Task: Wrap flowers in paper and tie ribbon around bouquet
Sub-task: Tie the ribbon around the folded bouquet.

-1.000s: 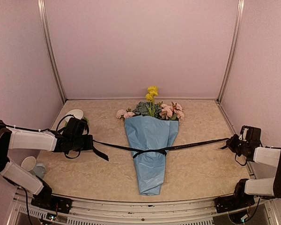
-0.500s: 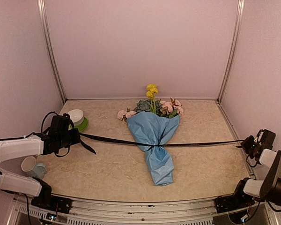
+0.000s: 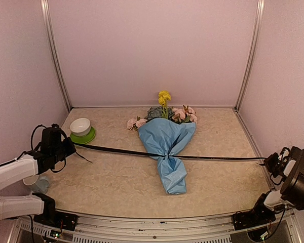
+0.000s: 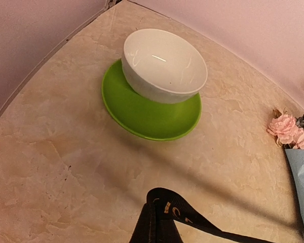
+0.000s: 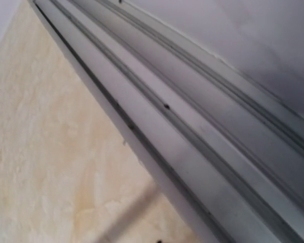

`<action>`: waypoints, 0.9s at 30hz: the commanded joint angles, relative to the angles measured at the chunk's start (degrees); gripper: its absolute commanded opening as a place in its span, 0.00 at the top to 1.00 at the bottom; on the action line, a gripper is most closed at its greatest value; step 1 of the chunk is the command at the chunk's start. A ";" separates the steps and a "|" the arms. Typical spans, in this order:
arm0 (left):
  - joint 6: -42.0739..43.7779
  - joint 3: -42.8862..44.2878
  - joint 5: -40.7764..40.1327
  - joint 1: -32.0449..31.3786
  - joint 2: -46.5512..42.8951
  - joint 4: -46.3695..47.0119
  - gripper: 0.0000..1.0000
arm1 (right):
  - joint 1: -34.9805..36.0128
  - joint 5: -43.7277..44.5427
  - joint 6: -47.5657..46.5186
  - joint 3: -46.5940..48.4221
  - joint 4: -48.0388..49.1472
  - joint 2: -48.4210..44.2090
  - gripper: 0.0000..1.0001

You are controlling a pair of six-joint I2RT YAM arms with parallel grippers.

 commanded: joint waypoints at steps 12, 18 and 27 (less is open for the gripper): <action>-4.04 -1.90 -11.22 9.71 -4.13 -3.24 1.00 | -7.32 11.40 -0.71 0.06 6.64 2.95 1.00; -4.27 -2.17 -11.46 11.22 -5.53 -3.78 1.00 | -8.55 11.85 -0.42 -0.16 6.58 2.71 1.00; -4.70 -2.43 -11.89 12.52 -6.76 -4.44 1.00 | -10.28 12.04 0.02 -0.45 6.32 1.28 1.00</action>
